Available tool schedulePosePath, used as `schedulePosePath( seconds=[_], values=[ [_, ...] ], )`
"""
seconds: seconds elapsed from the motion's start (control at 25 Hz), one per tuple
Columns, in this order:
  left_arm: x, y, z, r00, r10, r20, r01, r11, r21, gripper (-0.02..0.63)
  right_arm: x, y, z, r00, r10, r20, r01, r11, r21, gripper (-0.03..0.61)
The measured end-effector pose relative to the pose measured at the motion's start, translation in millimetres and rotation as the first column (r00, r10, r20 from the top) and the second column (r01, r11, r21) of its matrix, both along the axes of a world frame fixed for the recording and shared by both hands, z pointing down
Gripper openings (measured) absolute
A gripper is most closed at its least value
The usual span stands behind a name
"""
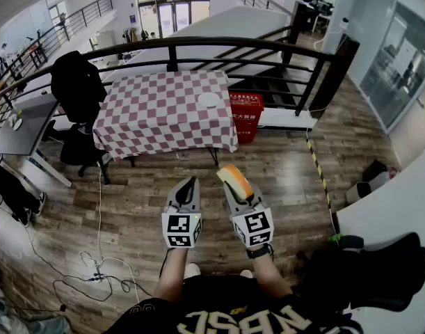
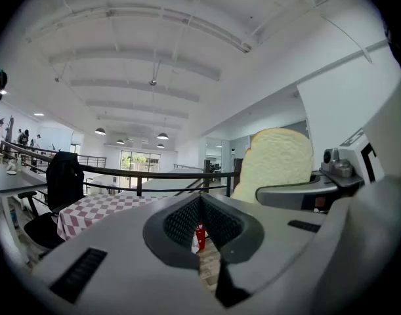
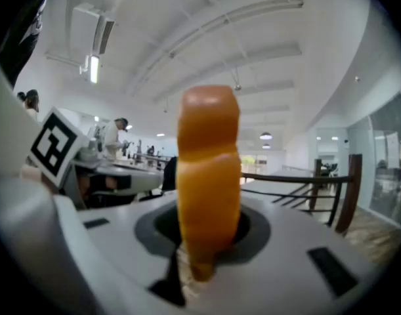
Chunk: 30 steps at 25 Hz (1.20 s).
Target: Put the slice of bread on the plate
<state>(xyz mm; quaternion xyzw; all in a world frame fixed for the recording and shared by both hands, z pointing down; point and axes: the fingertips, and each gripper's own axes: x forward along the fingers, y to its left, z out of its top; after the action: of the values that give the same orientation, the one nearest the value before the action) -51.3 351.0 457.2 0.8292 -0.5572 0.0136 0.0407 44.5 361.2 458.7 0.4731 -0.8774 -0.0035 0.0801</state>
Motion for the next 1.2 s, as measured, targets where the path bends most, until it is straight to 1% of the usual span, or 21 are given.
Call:
schedulePosePath(
  seconds=[0.16,0.36,0.48,0.6,0.76,1.0,1.08,1.2],
  values=[
    [-29.9,-11.0,2.9,1.0,0.021,0.015,-0.021,1.0,0.009,0.02,-29.9,-15.3,11.9,0.999,0.023,0.027,-0.022,1.0,-0.02,0.095],
    [-80.1,-25.0,5.8,1.0,-0.002,0.012,0.002,1.0,0.003,0.02,-81.1,-33.2,16.7,0.999,0.006,0.052,-0.004,1.0,-0.03,0.095],
    [-102.0,-36.0,13.6,1.0,-0.014,-0.009,0.014,1.0,-0.006,0.02,-104.6,-43.0,23.2,0.999,-0.015,0.038,0.016,0.999,-0.034,0.095],
    [-112.9,-54.1,20.8,0.999,-0.015,-0.05,0.014,1.0,-0.019,0.02,-114.5,-57.1,29.5,1.0,-0.023,0.02,0.024,0.999,-0.043,0.095],
    [-106.8,-86.2,22.7,0.997,0.0,-0.075,-0.002,1.0,-0.024,0.02,-104.8,-87.1,36.4,1.0,0.007,0.016,-0.005,0.997,-0.076,0.095],
    [-84.3,-165.2,47.2,0.996,0.018,-0.089,-0.023,0.999,-0.049,0.02,-85.6,-165.8,52.2,0.998,0.024,0.05,-0.02,0.996,-0.09,0.095],
    [-73.4,-202.1,53.4,0.996,0.023,-0.089,-0.027,0.998,-0.049,0.018,-75.2,-201.9,58.9,0.998,0.026,0.059,-0.021,0.996,-0.089,0.095],
    [-53.0,-267.4,63.3,0.998,0.027,-0.065,-0.031,0.998,-0.06,0.02,-55.8,-275.2,70.2,0.997,0.03,0.068,-0.022,0.993,-0.117,0.095]
  ],
)
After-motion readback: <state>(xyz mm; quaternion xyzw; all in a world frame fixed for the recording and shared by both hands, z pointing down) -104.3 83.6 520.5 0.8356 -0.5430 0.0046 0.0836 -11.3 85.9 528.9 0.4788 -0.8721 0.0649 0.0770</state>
